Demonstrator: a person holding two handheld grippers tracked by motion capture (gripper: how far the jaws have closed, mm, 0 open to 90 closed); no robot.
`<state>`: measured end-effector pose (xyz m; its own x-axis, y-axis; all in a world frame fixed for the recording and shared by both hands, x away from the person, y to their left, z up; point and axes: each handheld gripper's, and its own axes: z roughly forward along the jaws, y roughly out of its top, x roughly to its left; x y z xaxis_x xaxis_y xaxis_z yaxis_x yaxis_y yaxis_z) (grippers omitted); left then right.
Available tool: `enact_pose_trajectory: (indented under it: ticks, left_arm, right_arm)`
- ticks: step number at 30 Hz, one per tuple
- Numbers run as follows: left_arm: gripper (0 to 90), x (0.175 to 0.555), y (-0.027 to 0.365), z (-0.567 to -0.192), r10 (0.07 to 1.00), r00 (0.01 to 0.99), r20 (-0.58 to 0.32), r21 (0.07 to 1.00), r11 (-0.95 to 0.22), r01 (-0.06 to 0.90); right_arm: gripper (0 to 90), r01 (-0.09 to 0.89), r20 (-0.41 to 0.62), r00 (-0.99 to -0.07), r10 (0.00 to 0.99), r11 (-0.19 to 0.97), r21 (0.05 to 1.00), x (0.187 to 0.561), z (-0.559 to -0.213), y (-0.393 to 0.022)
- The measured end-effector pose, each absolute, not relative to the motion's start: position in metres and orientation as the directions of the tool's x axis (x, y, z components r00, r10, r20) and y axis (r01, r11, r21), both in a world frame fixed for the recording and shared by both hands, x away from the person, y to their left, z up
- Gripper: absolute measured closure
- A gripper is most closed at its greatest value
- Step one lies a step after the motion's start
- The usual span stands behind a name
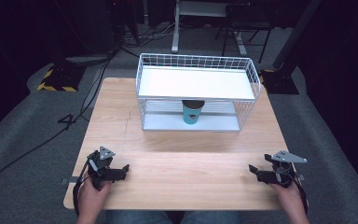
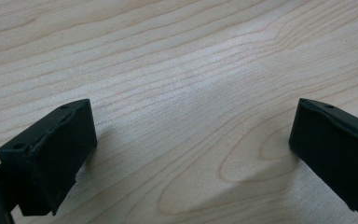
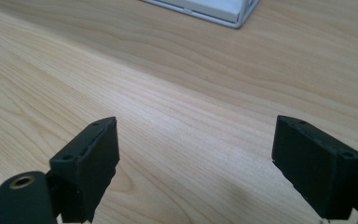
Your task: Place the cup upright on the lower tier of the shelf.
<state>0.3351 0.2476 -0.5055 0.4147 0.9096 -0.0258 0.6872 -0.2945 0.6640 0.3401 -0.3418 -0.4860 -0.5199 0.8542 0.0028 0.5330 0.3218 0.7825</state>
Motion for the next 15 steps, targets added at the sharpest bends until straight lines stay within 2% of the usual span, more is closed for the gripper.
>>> enact_pose_trajectory:
  ticks: [15]
  left_arm:
    - [1.1,0.335,0.248,-0.506,0.909,0.416,-0.027,0.665,-0.294,0.686]
  right_arm:
    - [14.6,0.555,-0.030,-0.541,0.840,0.383,0.738,0.344,-0.504,-0.336]
